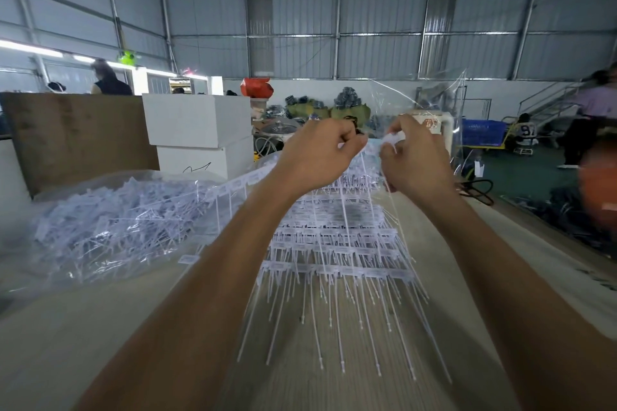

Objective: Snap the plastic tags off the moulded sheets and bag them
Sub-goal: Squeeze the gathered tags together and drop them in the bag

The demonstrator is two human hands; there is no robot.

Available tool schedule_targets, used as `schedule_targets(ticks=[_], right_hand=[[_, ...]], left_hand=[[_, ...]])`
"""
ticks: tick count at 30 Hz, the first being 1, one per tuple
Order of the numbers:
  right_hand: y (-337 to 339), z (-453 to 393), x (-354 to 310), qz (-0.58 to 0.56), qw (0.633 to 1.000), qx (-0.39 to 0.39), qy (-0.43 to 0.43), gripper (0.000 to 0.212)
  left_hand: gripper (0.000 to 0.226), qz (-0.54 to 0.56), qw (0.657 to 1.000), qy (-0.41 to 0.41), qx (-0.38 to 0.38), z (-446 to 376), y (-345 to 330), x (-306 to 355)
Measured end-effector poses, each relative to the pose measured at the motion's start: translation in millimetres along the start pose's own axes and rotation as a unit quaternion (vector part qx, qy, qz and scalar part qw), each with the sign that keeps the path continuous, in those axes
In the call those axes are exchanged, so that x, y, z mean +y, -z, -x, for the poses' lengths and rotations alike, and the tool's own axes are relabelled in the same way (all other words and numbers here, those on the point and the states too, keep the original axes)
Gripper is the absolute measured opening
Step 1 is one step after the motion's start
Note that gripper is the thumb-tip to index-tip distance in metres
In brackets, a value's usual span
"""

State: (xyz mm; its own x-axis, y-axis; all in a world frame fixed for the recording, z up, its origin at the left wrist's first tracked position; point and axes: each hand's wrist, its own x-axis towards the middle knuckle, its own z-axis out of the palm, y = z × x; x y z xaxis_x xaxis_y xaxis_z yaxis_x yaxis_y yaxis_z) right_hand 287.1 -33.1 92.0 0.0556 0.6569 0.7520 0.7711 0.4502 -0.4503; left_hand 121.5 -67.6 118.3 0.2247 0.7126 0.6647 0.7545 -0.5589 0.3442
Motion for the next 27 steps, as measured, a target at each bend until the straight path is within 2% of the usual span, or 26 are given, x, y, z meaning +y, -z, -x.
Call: schedule_targets(ticks=[2, 3, 5, 6, 9, 12, 14, 17, 22, 25, 27], right_hand=[[0.9, 0.3, 12.9, -0.033, 0.999, 0.010, -0.039, 0.021], [3.9, 0.8, 21.1, -0.094, 0.993, 0.001, -0.072, 0.024], [11.8, 2.5, 34.4, -0.253, 0.958, -0.037, -0.128, 0.026], [15.3, 3.2, 38.0, -0.304, 0.941, -0.053, -0.136, 0.028], [18.8, 2.0, 35.3, -0.354, 0.923, -0.096, -0.118, 0.036], [19.8, -0.8, 21.6, -0.404, 0.892, -0.165, -0.117, 0.026], [21.7, -1.4, 12.3, -0.401, 0.886, -0.204, -0.110, 0.036], [25.1, 0.6, 4.1, -0.381, 0.897, -0.214, -0.066, 0.047], [24.5, 1.8, 1.5, -0.304, 0.935, -0.180, 0.012, 0.013], [22.5, 1.3, 4.5, -0.299, 0.940, -0.163, 0.023, 0.018], [21.9, 0.3, 6.2, -0.292, 0.941, -0.171, 0.030, 0.012]], left_hand=[[0.039, 0.052, 0.998, -0.018, -0.008, 0.4, 2.7, 3.4], [0.039, 0.071, 0.997, -0.027, -0.002, -0.2, 4.4, 5.4], [0.039, 0.097, 0.994, -0.037, 0.013, -1.6, 7.7, 8.9], [0.038, 0.102, 0.994, -0.040, 0.012, -1.7, 8.7, 9.6], [0.031, 0.055, 0.998, -0.027, -0.034, 0.2, 6.3, 6.1], [0.025, 0.015, 0.996, -0.008, -0.083, 2.7, 0.6, -1.8], [0.028, 0.023, 0.997, 0.006, -0.077, 3.2, 1.4, -6.8], [0.023, 0.028, 0.998, 0.014, -0.058, 2.1, 6.5, -11.3], [0.018, 0.029, 0.998, 0.007, -0.063, 1.5, 14.0, -11.8], [0.018, 0.019, 0.997, 0.004, -0.073, 1.4, 15.1, -10.5], [0.018, -0.002, 0.998, -0.002, -0.069, 0.9, 15.1, -9.3]])
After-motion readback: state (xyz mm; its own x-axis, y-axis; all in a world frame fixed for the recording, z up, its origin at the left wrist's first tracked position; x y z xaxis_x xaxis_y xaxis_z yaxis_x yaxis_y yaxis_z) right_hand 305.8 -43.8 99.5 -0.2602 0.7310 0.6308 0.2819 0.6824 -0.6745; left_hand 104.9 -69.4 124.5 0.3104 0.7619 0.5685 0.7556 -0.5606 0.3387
